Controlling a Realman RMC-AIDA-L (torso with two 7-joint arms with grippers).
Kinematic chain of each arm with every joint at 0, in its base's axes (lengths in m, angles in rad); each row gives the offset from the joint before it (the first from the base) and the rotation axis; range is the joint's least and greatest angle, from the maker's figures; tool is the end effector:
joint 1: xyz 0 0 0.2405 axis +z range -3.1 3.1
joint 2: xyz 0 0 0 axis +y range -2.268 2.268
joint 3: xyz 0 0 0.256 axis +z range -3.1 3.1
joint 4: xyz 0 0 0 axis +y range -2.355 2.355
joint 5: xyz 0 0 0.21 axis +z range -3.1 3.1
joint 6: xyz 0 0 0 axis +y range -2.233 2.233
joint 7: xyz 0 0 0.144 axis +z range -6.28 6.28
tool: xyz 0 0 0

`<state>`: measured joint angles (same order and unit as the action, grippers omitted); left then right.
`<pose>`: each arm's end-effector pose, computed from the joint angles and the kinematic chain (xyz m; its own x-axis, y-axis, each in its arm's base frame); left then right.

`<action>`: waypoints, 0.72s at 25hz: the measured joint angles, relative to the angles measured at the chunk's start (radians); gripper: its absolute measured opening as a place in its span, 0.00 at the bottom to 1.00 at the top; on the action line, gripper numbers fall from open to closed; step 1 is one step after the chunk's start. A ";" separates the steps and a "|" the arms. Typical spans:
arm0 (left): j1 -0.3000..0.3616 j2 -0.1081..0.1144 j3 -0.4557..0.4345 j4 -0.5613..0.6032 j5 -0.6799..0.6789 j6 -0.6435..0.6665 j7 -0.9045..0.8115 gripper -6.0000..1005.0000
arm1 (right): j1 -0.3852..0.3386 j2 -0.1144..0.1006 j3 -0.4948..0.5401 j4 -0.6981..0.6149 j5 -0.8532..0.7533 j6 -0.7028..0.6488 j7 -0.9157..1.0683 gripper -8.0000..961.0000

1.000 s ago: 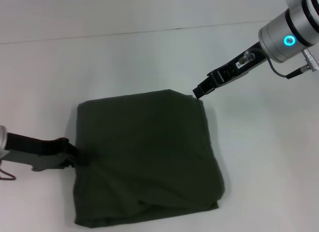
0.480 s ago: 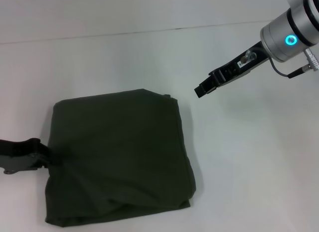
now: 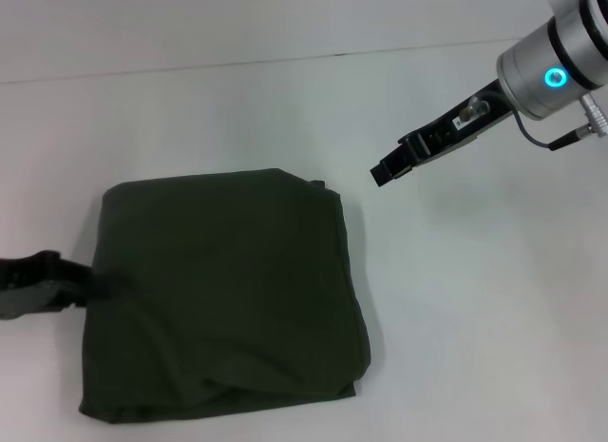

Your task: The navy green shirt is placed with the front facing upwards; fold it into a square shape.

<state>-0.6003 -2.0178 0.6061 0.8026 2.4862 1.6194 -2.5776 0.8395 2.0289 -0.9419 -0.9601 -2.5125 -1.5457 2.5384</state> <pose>-0.2960 0.3361 0.0379 0.0433 0.9772 0.2080 0.9990 -0.0405 -0.0179 0.1802 0.4065 0.0266 0.5662 -0.8223 -0.0562 -0.8004 -0.5322 -0.2758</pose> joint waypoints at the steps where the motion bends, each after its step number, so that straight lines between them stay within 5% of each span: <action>1: 0.008 0.000 -0.005 0.007 0.002 0.003 -0.001 0.24 | -0.001 0.000 0.003 0.000 0.000 0.000 -0.001 0.34; 8: 0.079 -0.023 -0.043 0.184 -0.008 0.046 0.048 0.27 | -0.026 0.005 0.071 -0.002 0.087 0.001 -0.087 0.35; 11: 0.129 -0.053 -0.063 0.290 -0.066 0.068 0.170 0.41 | -0.080 0.011 0.117 -0.001 0.219 0.015 -0.234 0.35; 18: 0.272 -0.145 -0.057 0.360 -0.339 0.172 0.711 0.81 | -0.277 0.065 0.099 0.002 0.543 0.000 -0.825 0.65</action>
<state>-0.3279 -2.1627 0.5487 1.1630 2.1473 1.7917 -1.8666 0.5627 2.0943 -0.8428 -0.9581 -1.9696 -1.5458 1.7131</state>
